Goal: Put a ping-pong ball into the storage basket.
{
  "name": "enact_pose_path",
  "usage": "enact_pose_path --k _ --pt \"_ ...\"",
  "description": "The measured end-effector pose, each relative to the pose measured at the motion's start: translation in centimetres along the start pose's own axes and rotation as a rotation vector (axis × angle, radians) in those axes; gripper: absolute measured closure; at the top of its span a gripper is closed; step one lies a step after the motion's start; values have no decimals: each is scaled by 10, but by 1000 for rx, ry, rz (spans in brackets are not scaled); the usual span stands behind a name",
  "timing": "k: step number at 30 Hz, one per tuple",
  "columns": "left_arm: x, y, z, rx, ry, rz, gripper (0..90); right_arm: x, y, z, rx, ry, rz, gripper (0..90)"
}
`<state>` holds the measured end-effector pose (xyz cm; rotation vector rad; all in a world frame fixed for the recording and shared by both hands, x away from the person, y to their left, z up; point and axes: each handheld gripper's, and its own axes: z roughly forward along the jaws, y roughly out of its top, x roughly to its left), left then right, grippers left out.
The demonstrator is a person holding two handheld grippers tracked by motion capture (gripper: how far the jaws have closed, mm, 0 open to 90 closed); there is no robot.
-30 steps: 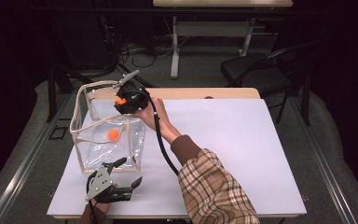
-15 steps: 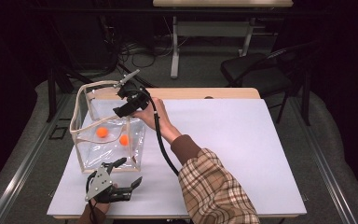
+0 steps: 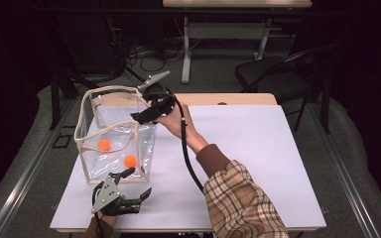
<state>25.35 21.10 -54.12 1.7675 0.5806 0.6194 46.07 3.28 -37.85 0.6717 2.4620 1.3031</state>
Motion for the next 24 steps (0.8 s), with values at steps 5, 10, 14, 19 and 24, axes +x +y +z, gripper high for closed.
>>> enact_pose_path --k 5,10,14,19,24 --pt "0 0 2 3 3 -1 156 -7 -7 -12 -9 -3 6 67" --pt "-1 0 0 3 9 -4 156 -11 -13 -22 -14 -8 9 48" --pt "-1 -1 -1 4 13 -2 156 -14 -20 -28 -11 -13 15 38" --pt "-1 -1 -3 2 10 -1 156 -16 -33 -35 0 -27 9 11" --pt "-1 -2 -5 2 12 -2 156 -17 -46 -43 -2 -35 9 1"
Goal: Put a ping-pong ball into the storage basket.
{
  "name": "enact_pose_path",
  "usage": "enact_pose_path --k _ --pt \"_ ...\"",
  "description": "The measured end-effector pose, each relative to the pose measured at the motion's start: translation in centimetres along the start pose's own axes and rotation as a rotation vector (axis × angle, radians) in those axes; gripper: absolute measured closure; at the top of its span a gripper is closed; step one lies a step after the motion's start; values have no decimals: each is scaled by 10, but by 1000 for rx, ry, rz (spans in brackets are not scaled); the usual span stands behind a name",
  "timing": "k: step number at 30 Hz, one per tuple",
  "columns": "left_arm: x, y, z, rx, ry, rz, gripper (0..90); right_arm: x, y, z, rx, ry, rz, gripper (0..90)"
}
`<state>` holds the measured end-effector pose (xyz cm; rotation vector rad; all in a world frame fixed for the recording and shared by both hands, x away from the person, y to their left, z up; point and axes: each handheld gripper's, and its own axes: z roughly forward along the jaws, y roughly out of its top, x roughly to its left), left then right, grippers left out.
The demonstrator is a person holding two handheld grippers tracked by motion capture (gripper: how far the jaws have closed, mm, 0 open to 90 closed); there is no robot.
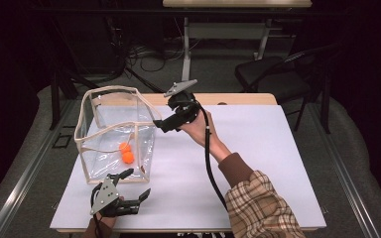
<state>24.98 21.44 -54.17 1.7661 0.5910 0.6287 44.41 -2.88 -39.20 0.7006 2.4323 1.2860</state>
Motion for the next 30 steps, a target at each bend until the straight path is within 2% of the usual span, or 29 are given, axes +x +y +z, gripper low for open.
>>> enact_pose_path --k 3,16,30 --pt "0 0 -1 -1 -1 1 156 -2 -9 -5 8 -10 0 0" --pt "0 0 1 3 -1 1 156 -7 -43 -43 -31 -28 17 1" --pt "0 0 2 3 -1 -1 155 -4 -85 -75 -45 -68 17 1"
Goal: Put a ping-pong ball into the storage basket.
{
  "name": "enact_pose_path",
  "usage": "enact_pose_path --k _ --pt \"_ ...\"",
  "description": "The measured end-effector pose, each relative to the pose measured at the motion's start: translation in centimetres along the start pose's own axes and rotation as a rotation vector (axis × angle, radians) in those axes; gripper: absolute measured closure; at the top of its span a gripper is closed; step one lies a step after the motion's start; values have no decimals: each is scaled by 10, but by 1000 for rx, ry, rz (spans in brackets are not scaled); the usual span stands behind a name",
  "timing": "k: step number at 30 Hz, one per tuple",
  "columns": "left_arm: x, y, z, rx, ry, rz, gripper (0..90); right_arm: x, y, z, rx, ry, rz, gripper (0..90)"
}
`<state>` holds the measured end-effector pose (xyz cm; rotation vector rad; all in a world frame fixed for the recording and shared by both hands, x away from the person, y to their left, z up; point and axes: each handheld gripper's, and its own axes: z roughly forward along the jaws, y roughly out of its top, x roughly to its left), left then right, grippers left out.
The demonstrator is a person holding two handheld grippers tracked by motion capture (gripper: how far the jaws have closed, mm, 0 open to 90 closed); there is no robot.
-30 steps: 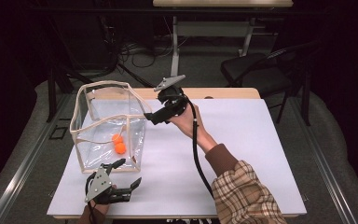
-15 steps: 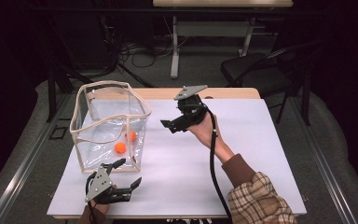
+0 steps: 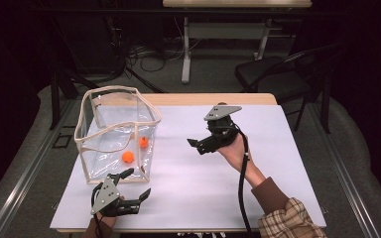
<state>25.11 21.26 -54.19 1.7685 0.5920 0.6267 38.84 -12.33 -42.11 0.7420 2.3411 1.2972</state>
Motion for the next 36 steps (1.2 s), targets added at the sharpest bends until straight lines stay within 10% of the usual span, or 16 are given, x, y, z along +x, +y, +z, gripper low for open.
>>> enact_pose_path --k 36 --pt "0 0 0 2 3 5 156 1 -80 -45 -33 -101 44 1"
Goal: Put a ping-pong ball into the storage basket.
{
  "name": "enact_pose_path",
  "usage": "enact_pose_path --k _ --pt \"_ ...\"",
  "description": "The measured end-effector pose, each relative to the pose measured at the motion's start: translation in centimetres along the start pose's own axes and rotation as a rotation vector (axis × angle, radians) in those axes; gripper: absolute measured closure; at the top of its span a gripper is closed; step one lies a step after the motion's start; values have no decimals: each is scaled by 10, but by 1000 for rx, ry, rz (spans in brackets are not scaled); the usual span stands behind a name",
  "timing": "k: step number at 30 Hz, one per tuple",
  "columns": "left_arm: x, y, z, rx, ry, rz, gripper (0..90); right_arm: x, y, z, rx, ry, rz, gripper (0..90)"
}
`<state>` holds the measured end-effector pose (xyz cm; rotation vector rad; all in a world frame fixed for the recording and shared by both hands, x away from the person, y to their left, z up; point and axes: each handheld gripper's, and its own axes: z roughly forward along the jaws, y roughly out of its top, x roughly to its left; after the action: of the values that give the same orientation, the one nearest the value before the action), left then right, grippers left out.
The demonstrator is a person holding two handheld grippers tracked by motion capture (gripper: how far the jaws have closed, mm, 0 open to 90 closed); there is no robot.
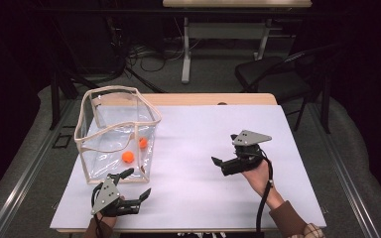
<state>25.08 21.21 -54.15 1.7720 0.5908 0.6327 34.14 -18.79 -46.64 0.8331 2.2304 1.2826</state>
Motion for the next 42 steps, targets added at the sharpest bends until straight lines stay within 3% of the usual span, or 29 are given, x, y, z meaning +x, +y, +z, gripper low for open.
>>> enact_pose_path --k 11,24,42 --pt "0 0 0 -4 -1 -1 156 3 -25 -12 10 -35 12 2" --pt "0 0 0 -2 0 -1 156 5 -55 -24 -21 -51 32 2" --pt "0 0 0 0 0 2 156 9 -90 -40 -31 -102 11 2"
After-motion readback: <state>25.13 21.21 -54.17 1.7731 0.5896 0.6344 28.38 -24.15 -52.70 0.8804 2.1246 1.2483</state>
